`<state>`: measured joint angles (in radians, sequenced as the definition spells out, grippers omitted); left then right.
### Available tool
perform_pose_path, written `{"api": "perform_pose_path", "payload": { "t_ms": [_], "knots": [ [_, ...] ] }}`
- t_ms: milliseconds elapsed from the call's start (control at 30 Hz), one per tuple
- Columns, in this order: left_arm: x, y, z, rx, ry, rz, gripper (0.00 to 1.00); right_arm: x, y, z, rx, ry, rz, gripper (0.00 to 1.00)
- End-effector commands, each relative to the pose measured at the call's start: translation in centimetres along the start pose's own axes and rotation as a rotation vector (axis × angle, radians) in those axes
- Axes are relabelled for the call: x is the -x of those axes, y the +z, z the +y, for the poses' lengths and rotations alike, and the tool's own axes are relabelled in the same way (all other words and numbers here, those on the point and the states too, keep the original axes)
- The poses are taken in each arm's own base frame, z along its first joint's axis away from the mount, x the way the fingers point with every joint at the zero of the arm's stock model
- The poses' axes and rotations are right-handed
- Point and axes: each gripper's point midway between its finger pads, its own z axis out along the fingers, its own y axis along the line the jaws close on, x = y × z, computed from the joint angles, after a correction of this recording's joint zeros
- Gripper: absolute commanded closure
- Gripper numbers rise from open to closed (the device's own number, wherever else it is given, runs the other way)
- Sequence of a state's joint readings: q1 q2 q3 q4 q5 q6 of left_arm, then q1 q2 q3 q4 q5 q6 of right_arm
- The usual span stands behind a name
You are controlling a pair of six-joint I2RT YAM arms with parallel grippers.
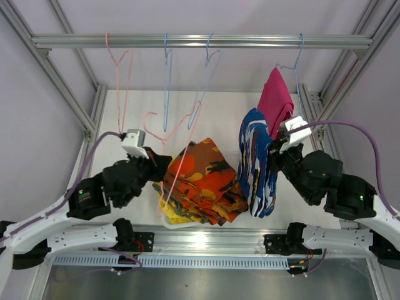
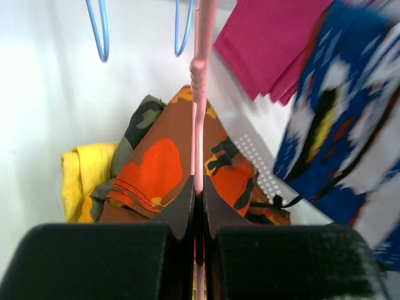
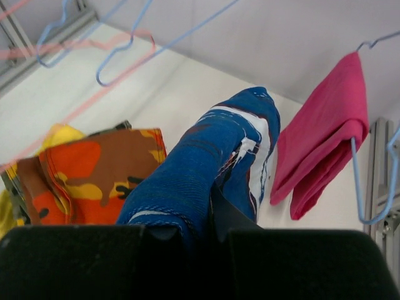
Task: Remove the trousers from the hanger
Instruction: Place the trousers in the bin.
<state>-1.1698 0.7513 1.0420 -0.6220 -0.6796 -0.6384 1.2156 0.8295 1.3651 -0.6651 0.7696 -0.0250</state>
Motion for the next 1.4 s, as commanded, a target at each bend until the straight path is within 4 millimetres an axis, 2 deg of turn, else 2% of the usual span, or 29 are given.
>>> {"api": "perform_pose_path", "payload": {
  "t_ms": [0, 100, 167, 200, 233, 333, 367, 433, 467, 500, 533, 567, 667, 700, 733, 800, 933, 967, 1033, 1067, 1100, 1133, 1167, 1233, 1267, 1333, 1367],
  "knots": [
    [3.0, -2.3, -0.3, -0.066, -0.024, -0.058, 0.99, 1.1, 0.0, 0.6, 0.020, 0.134, -0.067, 1.00],
    [3.7, -3.1, 0.7, -0.047, -0.052, -0.087, 1.00, -0.7, 1.2, 2.7, 0.056, 0.131, -0.032, 1.00],
    [4.0, -3.5, 1.3, -0.039, -0.068, -0.104, 1.00, -1.8, 2.6, 4.8, 0.091, 0.144, -0.011, 1.00],
    [3.7, -3.6, 1.7, -0.031, -0.078, -0.107, 1.00, -3.2, 3.4, 5.8, 0.101, 0.136, 0.013, 1.00],
    [4.0, -4.1, 2.2, -0.036, -0.095, -0.122, 1.00, -4.5, 4.4, 7.5, 0.135, 0.122, 0.043, 1.00],
    [3.8, -4.7, 3.3, -0.026, -0.116, -0.141, 0.99, -6.5, 6.5, 11.1, 0.198, 0.144, 0.068, 1.00],
    [3.6, -4.8, 3.8, -0.017, -0.112, -0.137, 1.00, -7.5, 7.9, 12.8, 0.212, 0.139, 0.087, 1.00],
    [3.3, -5.1, 4.2, -0.008, -0.118, -0.132, 1.00, -8.2, 9.0, 15.4, 0.265, 0.147, 0.107, 1.00],
    [3.3, -5.4, 4.7, -0.001, -0.119, -0.132, 1.00, -9.6, 10.3, 17.4, 0.281, 0.128, 0.137, 1.00],
    [3.2, -5.5, 4.9, 0.003, -0.125, -0.129, 0.99, -10.1, 10.8, 18.6, 0.294, 0.117, 0.150, 1.00],
    [3.1, -5.6, 5.1, 0.004, -0.129, -0.129, 1.00, -9.5, 11.1, 20.1, 0.324, 0.122, 0.146, 1.00],
    [3.1, -5.9, 5.4, 0.005, -0.137, -0.132, 0.99, -11.5, 12.2, 21.9, 0.331, 0.087, 0.191, 1.00],
    [3.5, -6.8, 6.3, 0.001, -0.169, -0.158, 0.99, -12.9, 13.1, 25.2, 0.368, 0.071, 0.229, 1.00],
    [3.6, -7.0, 6.6, 0.000, -0.177, -0.167, 1.00, -14.9, 13.7, 26.2, 0.370, 0.055, 0.266, 1.00],
    [3.6, -7.2, 6.8, -0.004, -0.183, -0.172, 0.99, -15.8, 13.7, 27.1, 0.386, 0.067, 0.285, 1.00],
    [3.7, -7.7, 7.3, -0.014, -0.203, -0.184, 1.00, -18.1, 13.6, 28.3, 0.401, 0.075, 0.317, 1.00],
    [3.3, -8.1, 7.7, -0.019, -0.210, -0.177, 1.00, -24.2, 13.1, 30.1, 0.417, 0.090, 0.418, 1.00],
    [3.2, -8.2, 7.8, -0.020, -0.215, -0.174, 1.00, -24.6, 13.0, 30.9, 0.423, 0.125, 0.415, 1.00],
    [3.1, -8.4, 8.0, -0.024, -0.219, -0.172, 0.99, -27.1, 12.6, 31.2, 0.417, 0.115, 0.458, 1.00],
    [2.9, -8.4, 8.1, -0.023, -0.217, -0.171, 1.00, -27.7, 12.5, 31.3, 0.411, 0.118, 0.470, 0.97],
    [2.8, -8.4, 8.1, -0.025, -0.218, -0.170, 1.00, -28.0, 12.3, 31.5, 0.413, 0.112, 0.475, 0.93],
    [2.9, -8.5, 8.2, -0.031, -0.225, -0.175, 1.00, -28.1, 12.2, 31.6, 0.411, 0.108, 0.479, 0.85],
    [2.8, -8.5, 8.2, -0.033, -0.224, -0.173, 0.99, -28.2, 12.0, 31.4, 0.404, 0.100, 0.486, 0.70],
    [2.9, -8.6, 8.1, -0.039, -0.228, -0.176, 0.99, -27.6, 11.5, 31.2, 0.392, 0.080, 0.489, 0.59],
    [2.9, -8.6, 8.0, -0.043, -0.228, -0.174, 0.99, -26.4, 11.2, 31.1, 0.395, 0.083, 0.472, 0.46],
    [3.0, -8.7, 7.9, -0.052, -0.232, -0.174, 0.99, -24.8, 10.6, 30.9, 0.392, 0.075, 0.456, 0.40],
    [3.0, -8.7, 7.8, -0.055, -0.233, -0.173, 1.00, -23.2, 10.3, 30.6, 0.395, 0.089, 0.433, 0.36]
  ]
}}
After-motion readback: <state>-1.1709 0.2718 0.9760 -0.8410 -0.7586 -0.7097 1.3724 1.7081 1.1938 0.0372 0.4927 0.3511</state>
